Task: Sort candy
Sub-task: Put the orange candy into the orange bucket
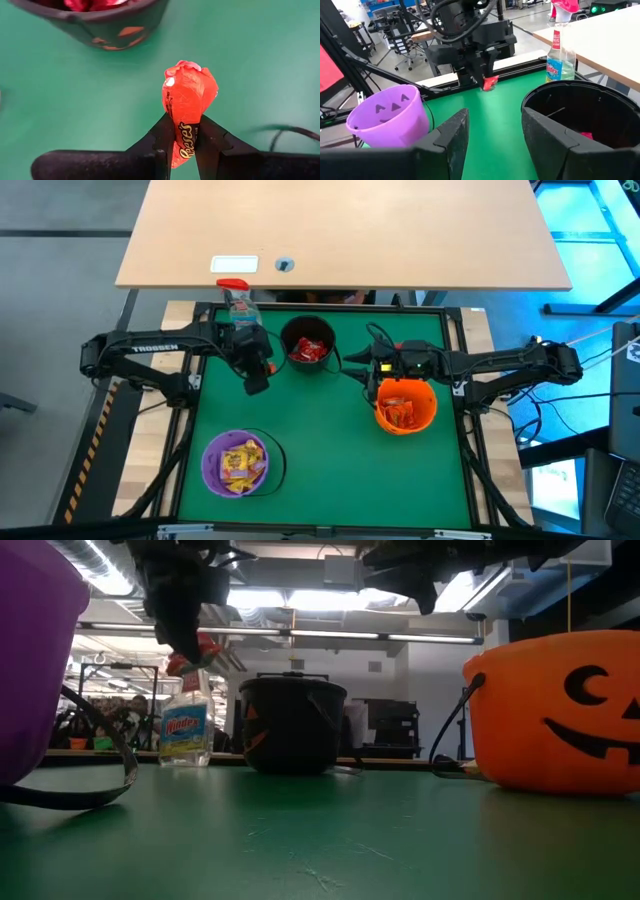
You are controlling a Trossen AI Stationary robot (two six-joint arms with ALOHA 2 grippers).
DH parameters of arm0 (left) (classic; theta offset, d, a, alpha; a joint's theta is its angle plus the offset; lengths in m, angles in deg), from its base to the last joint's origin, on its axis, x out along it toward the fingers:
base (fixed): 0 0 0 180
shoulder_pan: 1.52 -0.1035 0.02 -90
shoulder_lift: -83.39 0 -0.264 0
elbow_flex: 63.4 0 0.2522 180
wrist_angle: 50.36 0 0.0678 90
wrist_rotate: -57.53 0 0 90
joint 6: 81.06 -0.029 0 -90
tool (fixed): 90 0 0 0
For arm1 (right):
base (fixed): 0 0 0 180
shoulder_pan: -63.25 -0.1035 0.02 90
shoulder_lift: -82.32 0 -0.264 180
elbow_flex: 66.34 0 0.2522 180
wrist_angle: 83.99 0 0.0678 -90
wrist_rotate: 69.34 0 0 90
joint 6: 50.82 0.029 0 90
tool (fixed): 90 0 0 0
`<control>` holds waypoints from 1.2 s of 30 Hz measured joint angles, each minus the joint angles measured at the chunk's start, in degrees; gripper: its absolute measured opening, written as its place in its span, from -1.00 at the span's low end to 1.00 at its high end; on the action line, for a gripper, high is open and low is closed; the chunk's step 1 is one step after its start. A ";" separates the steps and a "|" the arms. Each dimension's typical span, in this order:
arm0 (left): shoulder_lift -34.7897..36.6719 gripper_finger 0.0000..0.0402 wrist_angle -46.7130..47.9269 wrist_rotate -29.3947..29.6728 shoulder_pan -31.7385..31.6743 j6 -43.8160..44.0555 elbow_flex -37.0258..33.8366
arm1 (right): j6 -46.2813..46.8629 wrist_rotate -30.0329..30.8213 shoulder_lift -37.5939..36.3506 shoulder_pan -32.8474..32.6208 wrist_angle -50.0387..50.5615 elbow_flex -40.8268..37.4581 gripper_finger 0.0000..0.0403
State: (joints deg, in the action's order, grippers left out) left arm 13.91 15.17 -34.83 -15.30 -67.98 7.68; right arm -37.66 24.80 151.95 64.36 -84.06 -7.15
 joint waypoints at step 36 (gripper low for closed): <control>0.00 -0.77 -6.34 -3.06 0.83 -7.49 5.31 | 3.24 1.66 0.00 0.02 -0.06 0.00 -0.11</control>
State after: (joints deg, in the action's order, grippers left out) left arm 13.91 8.83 -37.90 -14.47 -75.47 12.99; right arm -34.42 26.45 151.95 64.38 -84.12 -7.15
